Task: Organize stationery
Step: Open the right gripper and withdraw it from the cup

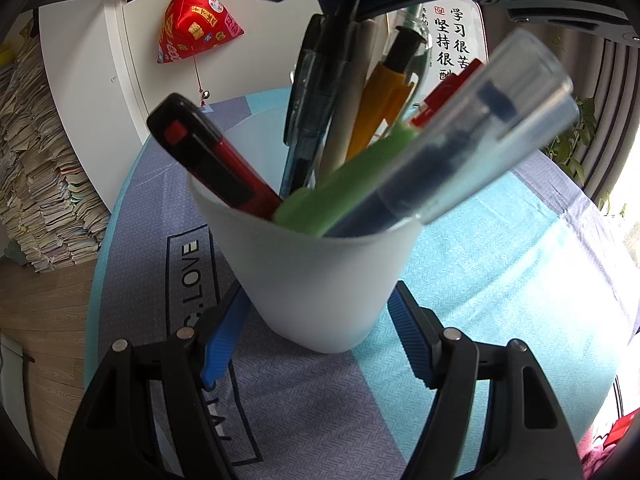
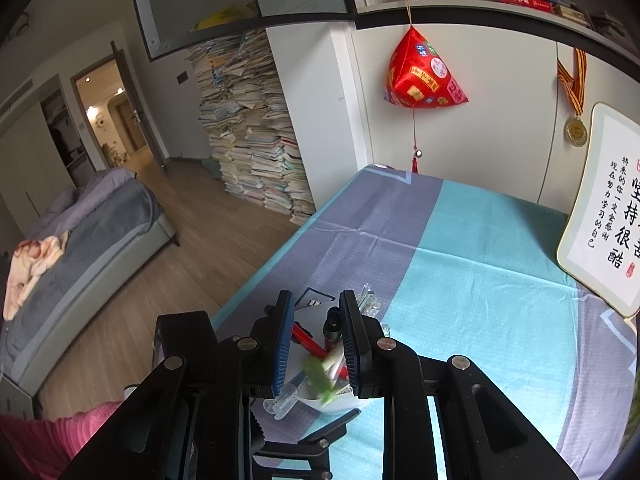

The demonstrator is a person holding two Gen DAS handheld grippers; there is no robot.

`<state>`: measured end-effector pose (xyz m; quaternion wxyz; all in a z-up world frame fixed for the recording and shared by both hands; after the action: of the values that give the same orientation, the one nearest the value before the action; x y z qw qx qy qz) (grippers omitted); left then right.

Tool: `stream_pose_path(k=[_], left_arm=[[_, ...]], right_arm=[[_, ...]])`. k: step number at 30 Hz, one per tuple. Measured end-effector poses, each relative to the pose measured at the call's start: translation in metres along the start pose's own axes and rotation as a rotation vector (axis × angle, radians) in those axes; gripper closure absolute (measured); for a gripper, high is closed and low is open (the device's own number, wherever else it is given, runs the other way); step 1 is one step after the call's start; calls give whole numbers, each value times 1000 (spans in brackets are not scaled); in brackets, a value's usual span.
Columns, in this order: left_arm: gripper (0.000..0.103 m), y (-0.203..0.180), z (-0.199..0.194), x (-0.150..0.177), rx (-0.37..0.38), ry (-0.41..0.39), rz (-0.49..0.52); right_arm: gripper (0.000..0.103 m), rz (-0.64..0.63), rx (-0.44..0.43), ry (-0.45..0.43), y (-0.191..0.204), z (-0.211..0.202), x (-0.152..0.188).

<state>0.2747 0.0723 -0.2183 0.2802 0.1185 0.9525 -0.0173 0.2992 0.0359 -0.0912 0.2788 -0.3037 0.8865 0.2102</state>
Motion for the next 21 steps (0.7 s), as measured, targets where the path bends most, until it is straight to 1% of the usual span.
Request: stream_pose_path(k=[9,12,17,21], left_arm=[[32,0,0,1,-1,-1,-1],[32,0,0,0,-1,-1,-1],[32,0,0,1,2,0,-7],[32,2,-2,1,7,-14,-15]], right_arm=[[81,8,-11,-27,0,-10,0],[80,15,0,-37,-2,-16,3],[80,63,14,-49,-17,-29,22],[80,148,60,-56,-41,-37,45]])
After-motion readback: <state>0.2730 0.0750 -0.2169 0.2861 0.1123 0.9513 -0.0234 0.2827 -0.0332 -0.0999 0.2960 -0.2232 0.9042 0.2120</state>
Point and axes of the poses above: each gripper's, at about its wrist camera, not at the fingertips, and z roughly the way its jaws point, y to its left, x to its underside, the point moved 3 cm from there along z, roughly the way its jaws point, and after that the axes turned 11 degrees about y, right-handed, at the moved point
